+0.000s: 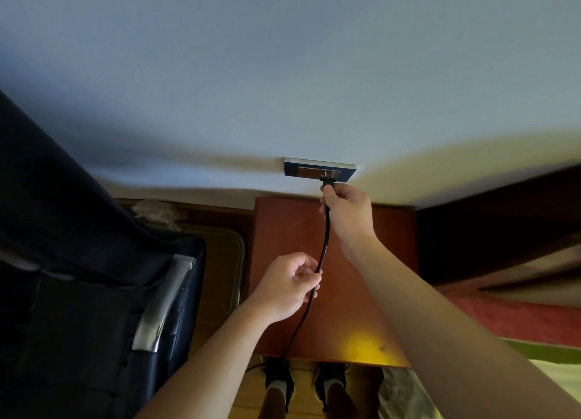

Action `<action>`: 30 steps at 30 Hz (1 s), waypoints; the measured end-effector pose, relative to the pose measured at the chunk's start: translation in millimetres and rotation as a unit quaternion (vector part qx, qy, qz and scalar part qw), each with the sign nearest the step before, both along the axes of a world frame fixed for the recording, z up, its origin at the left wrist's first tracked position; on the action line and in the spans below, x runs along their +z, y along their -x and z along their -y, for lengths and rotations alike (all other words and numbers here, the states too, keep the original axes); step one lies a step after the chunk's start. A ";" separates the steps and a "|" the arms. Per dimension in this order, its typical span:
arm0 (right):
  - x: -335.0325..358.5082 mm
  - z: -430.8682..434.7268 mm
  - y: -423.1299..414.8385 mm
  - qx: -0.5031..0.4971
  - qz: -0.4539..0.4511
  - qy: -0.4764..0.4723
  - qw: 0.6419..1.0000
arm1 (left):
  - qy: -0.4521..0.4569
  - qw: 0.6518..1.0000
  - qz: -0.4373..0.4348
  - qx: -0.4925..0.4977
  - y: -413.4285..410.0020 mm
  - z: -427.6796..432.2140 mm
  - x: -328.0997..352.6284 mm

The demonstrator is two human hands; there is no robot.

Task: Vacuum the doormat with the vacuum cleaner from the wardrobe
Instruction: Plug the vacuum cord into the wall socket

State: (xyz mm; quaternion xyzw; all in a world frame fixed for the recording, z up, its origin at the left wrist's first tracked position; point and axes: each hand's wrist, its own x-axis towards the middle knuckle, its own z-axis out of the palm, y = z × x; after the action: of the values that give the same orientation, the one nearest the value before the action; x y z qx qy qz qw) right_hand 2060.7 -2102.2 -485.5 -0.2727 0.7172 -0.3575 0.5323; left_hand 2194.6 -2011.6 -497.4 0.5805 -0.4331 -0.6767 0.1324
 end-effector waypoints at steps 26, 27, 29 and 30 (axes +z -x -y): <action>-8.1 12.7 -7.5 -0.052 0.014 0.029 0.998 | 0.048 0.998 -0.002 0.040 -6.6 -1.8 10.6; -8.7 12.3 -6.8 -0.044 0.005 0.032 0.999 | 0.052 0.998 0.000 0.040 -6.9 -2.7 10.9; -9.3 11.5 -5.5 -0.031 -0.008 0.036 0.999 | 0.064 0.997 0.010 0.036 -6.9 -4.4 11.0; -9.5 11.1 -5.1 -0.026 -0.012 0.036 0.999 | 0.069 0.997 0.017 0.035 -6.8 -5.4 11.1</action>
State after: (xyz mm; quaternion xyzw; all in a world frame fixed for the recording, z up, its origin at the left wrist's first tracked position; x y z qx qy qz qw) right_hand 2065.8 -2113.3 -495.0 -0.2775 0.7170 -0.3936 0.5039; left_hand 2201.4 -2006.2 -486.3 0.5961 -0.4605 -0.6300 0.1887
